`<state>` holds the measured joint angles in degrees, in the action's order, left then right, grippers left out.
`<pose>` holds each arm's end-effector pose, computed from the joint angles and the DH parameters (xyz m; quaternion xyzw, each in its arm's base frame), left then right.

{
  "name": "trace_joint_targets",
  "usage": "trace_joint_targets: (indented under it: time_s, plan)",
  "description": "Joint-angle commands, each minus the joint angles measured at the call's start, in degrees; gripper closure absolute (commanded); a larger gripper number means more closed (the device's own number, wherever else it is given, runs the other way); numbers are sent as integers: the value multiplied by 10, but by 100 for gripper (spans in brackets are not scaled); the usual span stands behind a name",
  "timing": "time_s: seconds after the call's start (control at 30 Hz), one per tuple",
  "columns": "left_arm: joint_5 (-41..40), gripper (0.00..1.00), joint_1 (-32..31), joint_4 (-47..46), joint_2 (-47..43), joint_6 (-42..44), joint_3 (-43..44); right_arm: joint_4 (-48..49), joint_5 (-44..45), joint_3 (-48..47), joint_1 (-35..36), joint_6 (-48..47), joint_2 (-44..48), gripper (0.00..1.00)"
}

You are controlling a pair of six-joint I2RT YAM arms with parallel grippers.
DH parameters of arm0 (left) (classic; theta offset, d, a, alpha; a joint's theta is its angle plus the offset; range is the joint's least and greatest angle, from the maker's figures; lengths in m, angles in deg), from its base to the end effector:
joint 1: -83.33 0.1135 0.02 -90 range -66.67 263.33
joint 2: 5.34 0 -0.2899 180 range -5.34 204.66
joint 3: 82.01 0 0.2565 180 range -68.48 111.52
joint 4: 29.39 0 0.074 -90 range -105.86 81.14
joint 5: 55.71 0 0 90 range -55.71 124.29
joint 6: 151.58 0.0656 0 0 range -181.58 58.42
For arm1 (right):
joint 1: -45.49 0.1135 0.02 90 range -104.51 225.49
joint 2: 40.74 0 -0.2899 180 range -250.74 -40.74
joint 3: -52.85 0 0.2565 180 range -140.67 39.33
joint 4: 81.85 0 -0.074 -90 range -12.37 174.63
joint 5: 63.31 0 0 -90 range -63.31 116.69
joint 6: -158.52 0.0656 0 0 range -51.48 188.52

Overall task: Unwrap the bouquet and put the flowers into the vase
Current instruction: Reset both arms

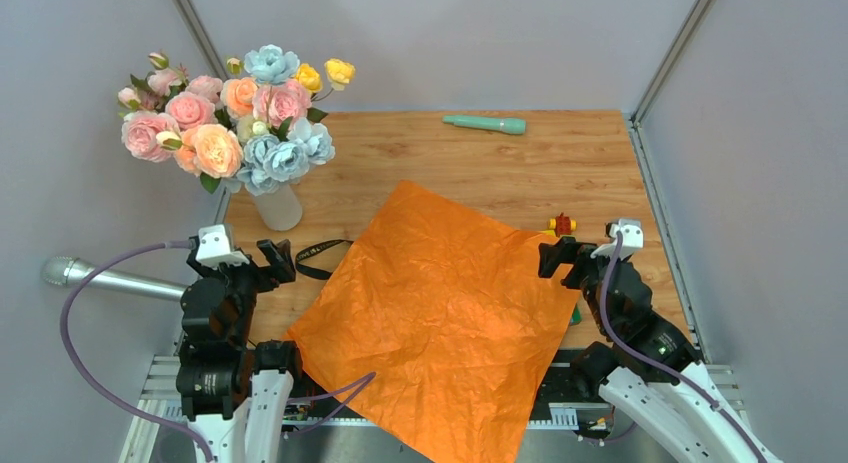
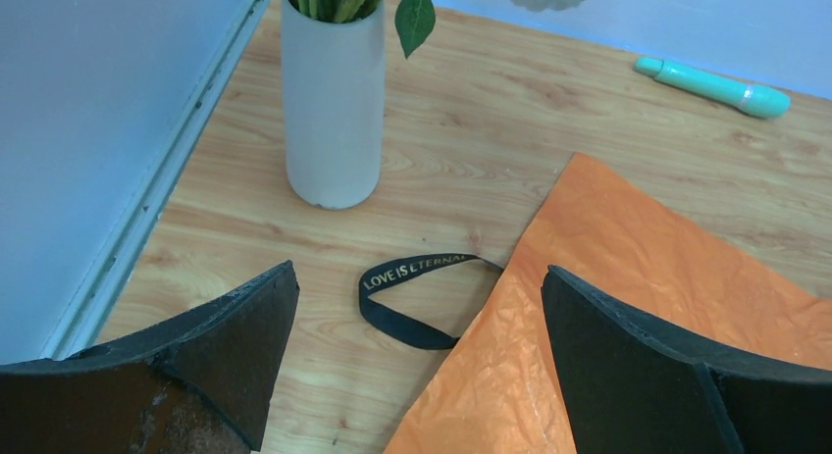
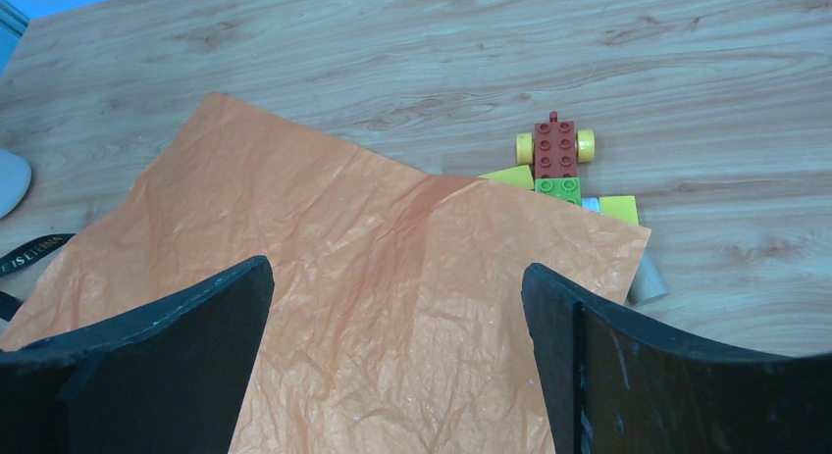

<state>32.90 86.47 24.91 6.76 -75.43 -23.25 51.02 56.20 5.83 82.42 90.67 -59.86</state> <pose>0.0508 0.0044 0.3423 -0.1191 0.7432 -0.0524 0.6564 0.0966 0.0322 0.2853 0.0449 0.8008 0.0954 0.5896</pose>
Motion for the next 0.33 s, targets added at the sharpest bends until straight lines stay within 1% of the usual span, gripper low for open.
trace_joint_targets:
  time_s: [0.0,0.3]
  plan:
    - [10,0,3,-34,-7,-14,-7,13,8,-10,-3,-6,-8,0]
    - [28,0,3,-42,-7,-11,-14,12,11,-8,-3,-4,-5,0]
